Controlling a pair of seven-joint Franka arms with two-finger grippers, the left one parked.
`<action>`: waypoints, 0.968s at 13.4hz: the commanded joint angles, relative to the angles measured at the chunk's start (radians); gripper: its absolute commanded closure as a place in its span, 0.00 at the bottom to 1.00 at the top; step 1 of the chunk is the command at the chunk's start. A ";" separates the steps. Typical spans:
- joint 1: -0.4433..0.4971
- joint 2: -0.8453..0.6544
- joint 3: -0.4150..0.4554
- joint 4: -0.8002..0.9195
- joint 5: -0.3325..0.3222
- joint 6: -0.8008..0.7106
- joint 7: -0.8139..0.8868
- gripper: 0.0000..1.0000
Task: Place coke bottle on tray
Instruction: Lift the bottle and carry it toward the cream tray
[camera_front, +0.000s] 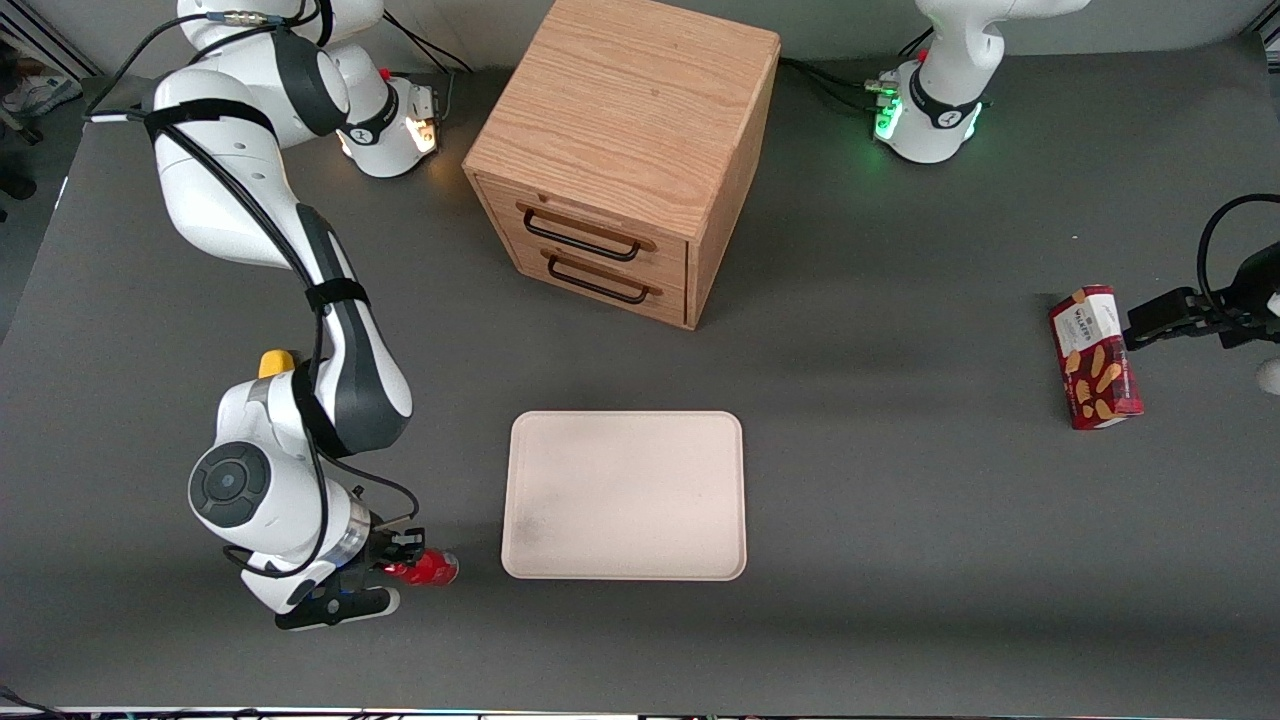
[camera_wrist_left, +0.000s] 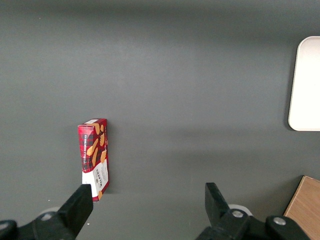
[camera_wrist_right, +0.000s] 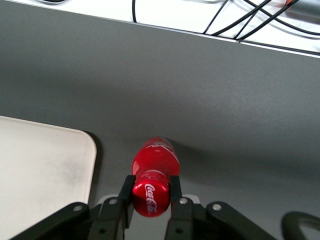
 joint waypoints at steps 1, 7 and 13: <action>0.009 -0.035 -0.003 -0.010 -0.018 -0.013 0.008 1.00; 0.008 -0.155 -0.003 -0.010 -0.018 -0.200 0.008 1.00; 0.005 -0.339 0.002 -0.013 -0.008 -0.401 0.008 1.00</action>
